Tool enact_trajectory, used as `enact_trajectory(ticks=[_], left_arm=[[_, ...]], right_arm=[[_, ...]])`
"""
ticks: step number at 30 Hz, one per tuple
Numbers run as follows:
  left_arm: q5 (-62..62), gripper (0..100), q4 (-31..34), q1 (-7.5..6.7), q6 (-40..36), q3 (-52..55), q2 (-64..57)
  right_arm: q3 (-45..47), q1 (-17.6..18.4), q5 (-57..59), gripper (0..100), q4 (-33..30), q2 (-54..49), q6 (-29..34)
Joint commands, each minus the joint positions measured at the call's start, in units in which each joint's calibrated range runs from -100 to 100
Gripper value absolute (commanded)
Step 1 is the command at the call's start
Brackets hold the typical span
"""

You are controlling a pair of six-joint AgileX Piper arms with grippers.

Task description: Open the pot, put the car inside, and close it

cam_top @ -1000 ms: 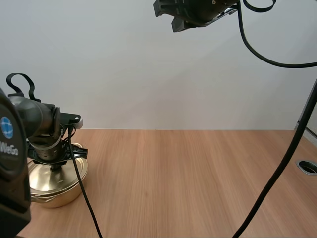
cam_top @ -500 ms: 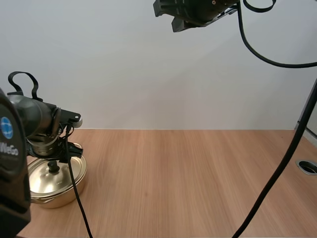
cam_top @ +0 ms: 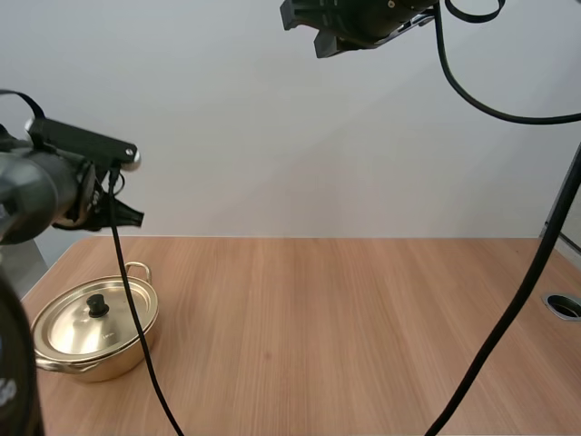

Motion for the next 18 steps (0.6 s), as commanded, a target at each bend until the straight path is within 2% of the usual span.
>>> enact_trajectory(ticks=[1,4,8,14,18], left_arm=[[-3.74,0,-0.02,0.03,-5.13,-4.08,-2.74],[-10.62,0,-0.14,0.03,-6.6,-6.53,-5.28],[-17.9,0,-0.14,0.03,-6.6,-6.8,-7.25],[-21.44,0,1.33,-0.06,-6.6,-6.8,-7.53],[-22.19,0,1.21,-0.06,-6.6,-6.8,-7.64]], right_arm=[[0.02,0.01,0.15,0,-1.21,-0.04,0.02],[0.02,0.01,0.29,0,-6.27,-0.04,1.72],[0.3,-1.18,-0.06,0,-13.58,-0.04,8.95],[7.84,-7.0,-6.57,0,-9.88,-0.04,9.71],[15.96,-8.38,-12.9,0,-8.91,-0.04,9.71]])
